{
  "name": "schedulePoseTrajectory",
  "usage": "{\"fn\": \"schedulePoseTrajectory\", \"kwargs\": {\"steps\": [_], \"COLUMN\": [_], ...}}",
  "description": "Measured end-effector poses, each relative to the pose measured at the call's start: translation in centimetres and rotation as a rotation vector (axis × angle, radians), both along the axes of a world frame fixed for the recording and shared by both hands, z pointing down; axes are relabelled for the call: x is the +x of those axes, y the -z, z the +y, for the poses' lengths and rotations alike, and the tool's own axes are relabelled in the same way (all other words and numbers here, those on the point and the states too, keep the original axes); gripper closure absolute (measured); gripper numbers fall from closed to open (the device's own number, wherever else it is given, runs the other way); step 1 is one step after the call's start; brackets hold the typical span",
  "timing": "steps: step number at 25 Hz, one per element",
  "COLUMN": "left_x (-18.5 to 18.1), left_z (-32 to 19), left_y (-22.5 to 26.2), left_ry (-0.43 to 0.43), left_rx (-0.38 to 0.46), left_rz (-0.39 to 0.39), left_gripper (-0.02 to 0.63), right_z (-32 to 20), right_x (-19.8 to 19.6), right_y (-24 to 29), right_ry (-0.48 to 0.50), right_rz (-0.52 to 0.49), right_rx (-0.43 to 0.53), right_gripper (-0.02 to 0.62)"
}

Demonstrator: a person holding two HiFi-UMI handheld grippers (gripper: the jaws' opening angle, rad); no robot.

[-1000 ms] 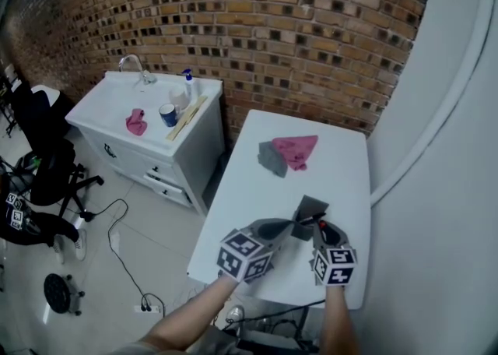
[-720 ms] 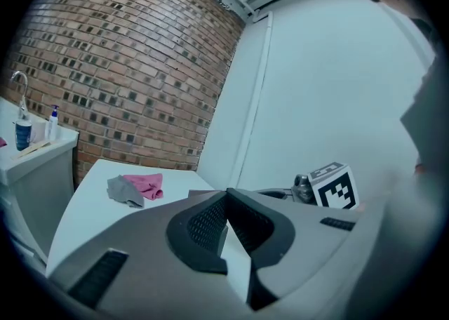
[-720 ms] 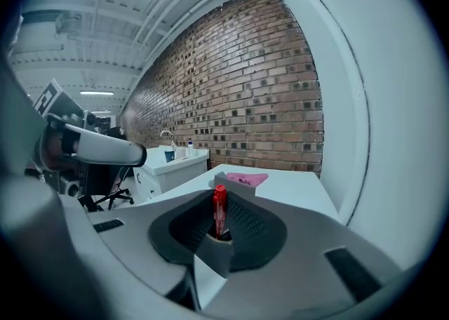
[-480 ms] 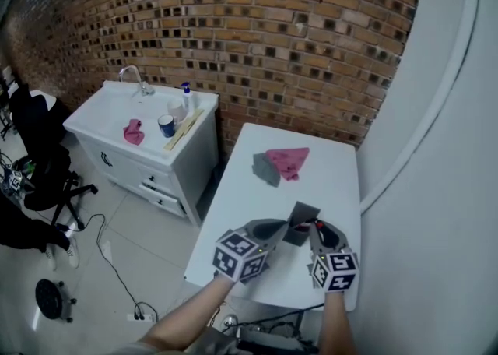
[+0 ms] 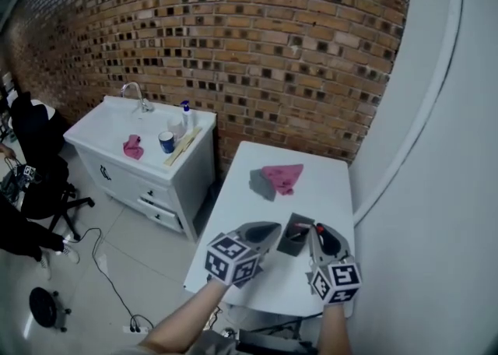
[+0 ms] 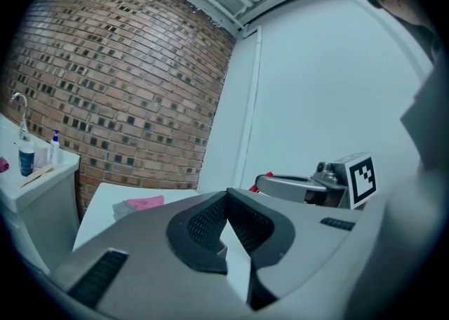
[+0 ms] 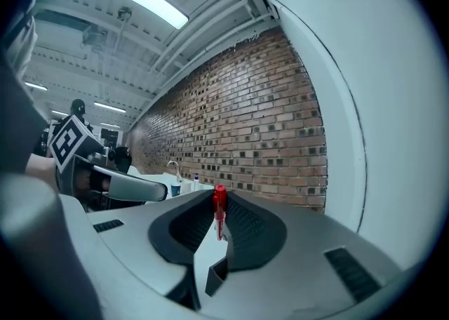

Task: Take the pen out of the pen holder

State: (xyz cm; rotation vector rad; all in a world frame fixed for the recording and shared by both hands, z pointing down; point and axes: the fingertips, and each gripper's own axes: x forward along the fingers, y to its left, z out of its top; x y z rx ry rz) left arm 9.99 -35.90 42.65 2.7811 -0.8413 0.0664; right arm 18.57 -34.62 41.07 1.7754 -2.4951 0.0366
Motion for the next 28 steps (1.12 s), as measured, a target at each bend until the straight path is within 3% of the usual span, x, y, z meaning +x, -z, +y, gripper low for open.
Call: {"fn": "schedulePoseTrajectory", "kwargs": {"steps": [8,28], "left_x": [-1.0,-1.5], "left_z": [0.6,2.0], "left_y": [1.3,2.6], "left_ry": [0.004,-0.006], "left_rx": [0.03,0.049], "left_rz": [0.013,0.021], "left_gripper": [0.606,0.606], "right_z": [1.6,2.7], "right_x": [-0.6,-1.4], "right_y": [2.0,2.6], "right_ry": [0.012,0.006], "right_rz": [-0.015,-0.026], "right_rx": [0.06,0.063], "right_gripper": [0.535,0.538]}}
